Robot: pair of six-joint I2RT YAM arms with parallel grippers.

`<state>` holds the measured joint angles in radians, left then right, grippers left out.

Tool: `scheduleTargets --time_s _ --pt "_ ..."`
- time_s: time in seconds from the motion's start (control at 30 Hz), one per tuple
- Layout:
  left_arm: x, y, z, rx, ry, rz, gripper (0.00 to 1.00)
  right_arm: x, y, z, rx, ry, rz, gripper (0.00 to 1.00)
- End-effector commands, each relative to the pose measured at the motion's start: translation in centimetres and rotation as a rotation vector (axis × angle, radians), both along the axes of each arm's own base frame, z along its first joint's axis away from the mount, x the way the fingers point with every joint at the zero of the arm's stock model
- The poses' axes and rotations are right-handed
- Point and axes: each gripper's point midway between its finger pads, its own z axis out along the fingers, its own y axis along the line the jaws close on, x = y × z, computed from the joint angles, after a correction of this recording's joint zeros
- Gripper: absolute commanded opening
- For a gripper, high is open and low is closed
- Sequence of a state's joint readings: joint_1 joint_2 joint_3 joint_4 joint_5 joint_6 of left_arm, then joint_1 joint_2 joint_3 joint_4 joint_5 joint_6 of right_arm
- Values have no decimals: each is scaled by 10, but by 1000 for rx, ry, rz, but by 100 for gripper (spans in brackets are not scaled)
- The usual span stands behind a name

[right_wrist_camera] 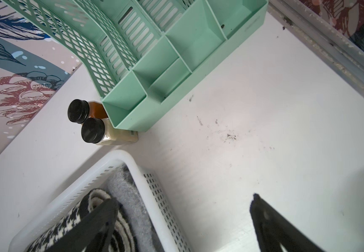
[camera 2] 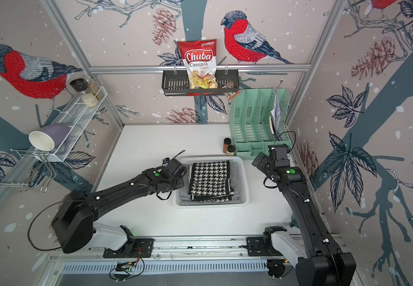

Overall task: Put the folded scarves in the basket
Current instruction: Move the basket to the center of the board.

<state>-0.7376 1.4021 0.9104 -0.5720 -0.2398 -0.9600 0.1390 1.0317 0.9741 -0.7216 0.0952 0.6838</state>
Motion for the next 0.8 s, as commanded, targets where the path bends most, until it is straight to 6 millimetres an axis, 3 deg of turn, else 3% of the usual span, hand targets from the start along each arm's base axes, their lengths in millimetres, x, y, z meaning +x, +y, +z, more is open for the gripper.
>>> scheduleTargets --time_s 0.0,0.17,0.2,0.23,0.4,0.57,0.77 --pt "-1 22 2 35 -10 -14 40 16 -6 4 -33 -52 -28 100" --pt "7 27 27 18 -80 -13 67 27 -7 3 -50 -78 -51 100" --pt "8 28 33 21 -95 -7 88 30 -7 5 -55 -94 -60 100" --pt "10 29 40 22 -111 -3 98 33 -7 8 -59 -110 -67 100" --pt "22 42 89 44 -254 36 99 46 -9 40 -138 -240 -99 100" --pt "29 74 139 167 -404 108 98 60 -16 64 -167 -350 -133 100" --pt "24 122 167 407 -466 240 98 68 -32 77 -281 -489 -175 100"
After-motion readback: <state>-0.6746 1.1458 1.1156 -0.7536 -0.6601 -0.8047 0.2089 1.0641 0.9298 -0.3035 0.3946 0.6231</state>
